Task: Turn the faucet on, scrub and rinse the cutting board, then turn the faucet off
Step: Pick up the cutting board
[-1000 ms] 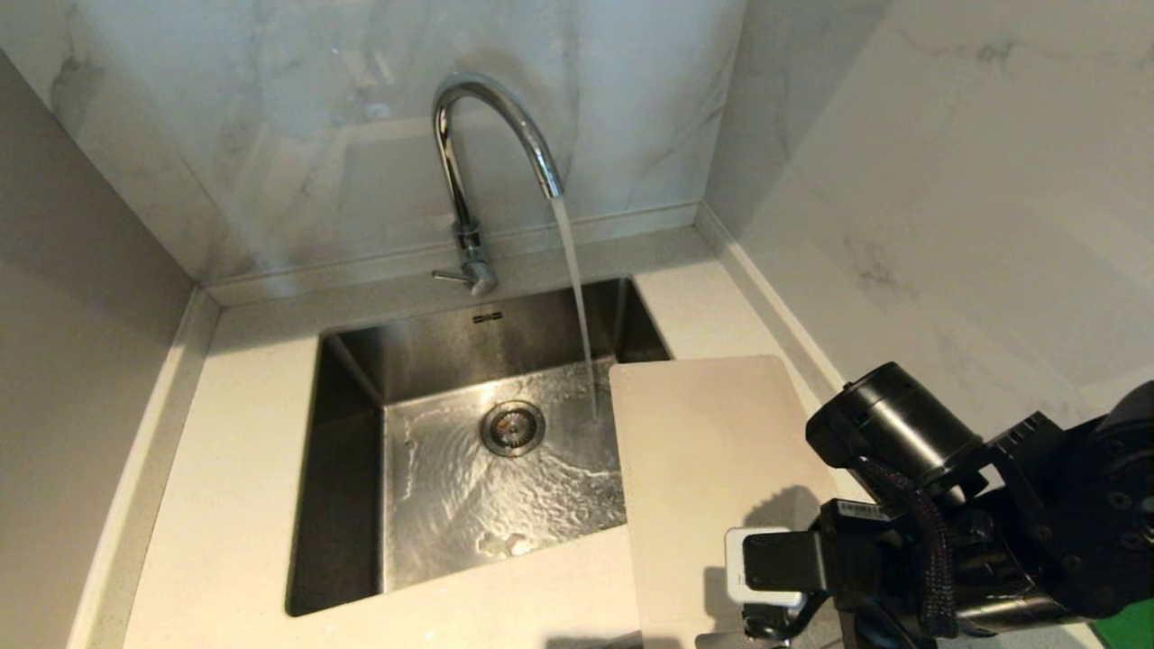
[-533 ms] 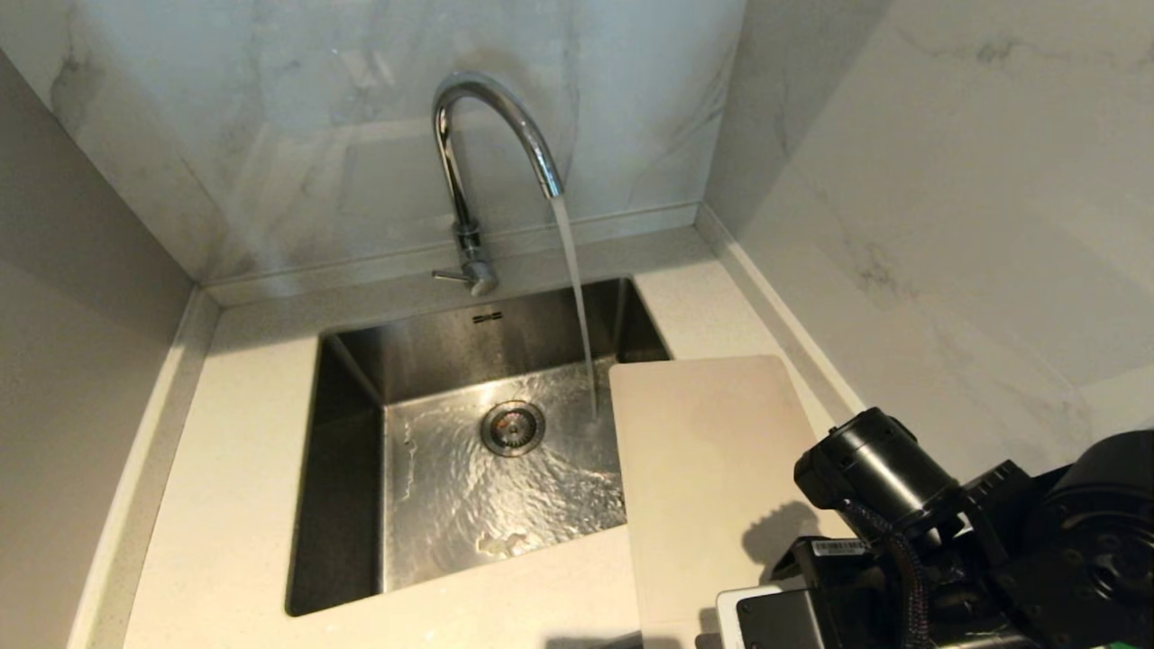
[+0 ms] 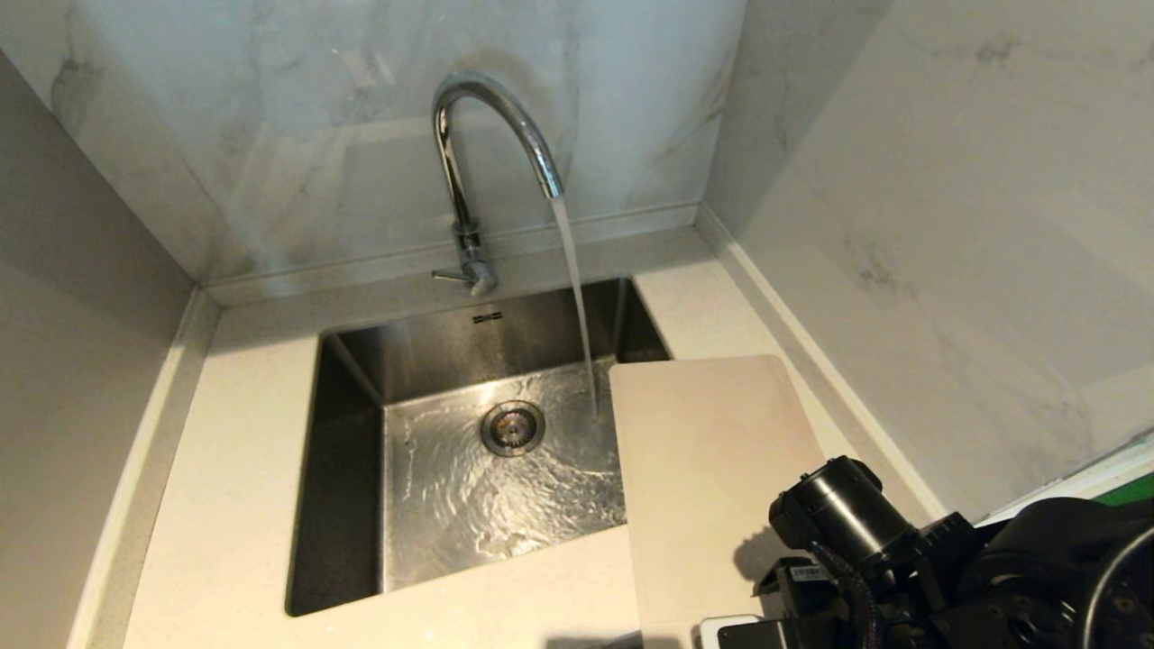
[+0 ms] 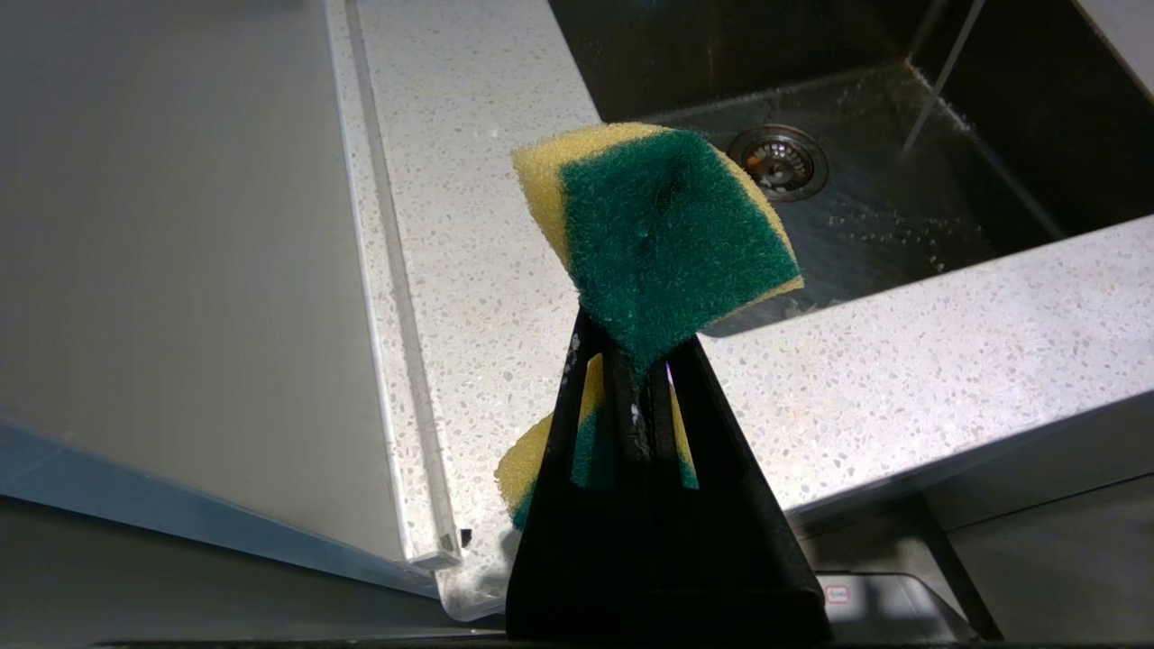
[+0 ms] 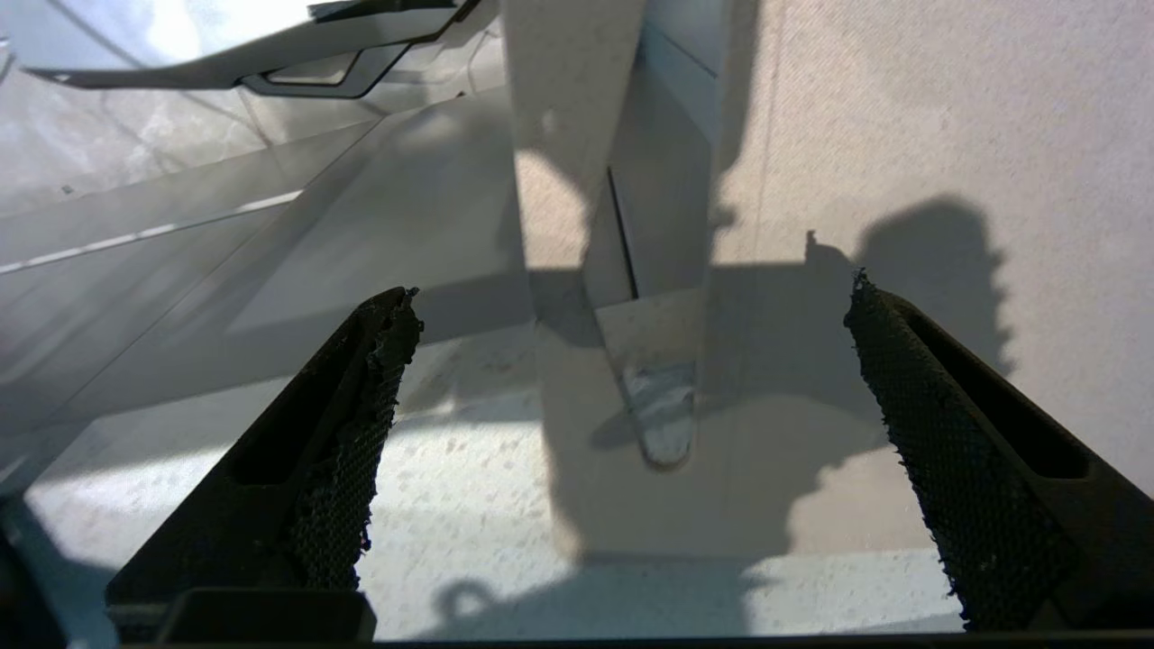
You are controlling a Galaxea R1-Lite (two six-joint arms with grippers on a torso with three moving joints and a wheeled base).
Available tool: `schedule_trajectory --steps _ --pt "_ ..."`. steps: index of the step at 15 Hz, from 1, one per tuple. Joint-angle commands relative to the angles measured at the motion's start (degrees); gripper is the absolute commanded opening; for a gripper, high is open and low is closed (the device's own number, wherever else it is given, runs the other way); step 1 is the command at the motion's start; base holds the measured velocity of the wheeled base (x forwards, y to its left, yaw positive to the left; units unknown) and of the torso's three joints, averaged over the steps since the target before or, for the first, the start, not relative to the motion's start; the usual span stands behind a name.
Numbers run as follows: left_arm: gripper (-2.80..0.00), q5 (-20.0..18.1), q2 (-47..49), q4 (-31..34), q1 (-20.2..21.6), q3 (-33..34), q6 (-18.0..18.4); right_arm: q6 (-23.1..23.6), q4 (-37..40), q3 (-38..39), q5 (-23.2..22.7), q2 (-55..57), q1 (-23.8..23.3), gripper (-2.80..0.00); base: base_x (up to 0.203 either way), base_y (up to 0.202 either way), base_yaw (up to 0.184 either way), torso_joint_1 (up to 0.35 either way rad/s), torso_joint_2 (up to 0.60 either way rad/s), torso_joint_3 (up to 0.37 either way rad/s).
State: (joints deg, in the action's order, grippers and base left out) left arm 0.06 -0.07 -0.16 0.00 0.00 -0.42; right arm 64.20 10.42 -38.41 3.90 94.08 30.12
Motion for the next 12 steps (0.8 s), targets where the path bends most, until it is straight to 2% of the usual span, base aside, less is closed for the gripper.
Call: schedule_trajectory --steps 1,12 --pt "-2.80 0.03 -0.01 -0.02 0.00 0.01 -0.10 0.56 -3.11 2.58 0.17 1.45 0.10 0.00 0.000 0.000 0.000 0.000 0.00 0.000" --pt "-2.80 0.03 -0.01 -0.02 0.00 0.07 -0.02 1.14 -3.78 5.76 0.23 1.58 1.31 0.00 0.000 0.000 0.000 0.000 0.00 0.000"
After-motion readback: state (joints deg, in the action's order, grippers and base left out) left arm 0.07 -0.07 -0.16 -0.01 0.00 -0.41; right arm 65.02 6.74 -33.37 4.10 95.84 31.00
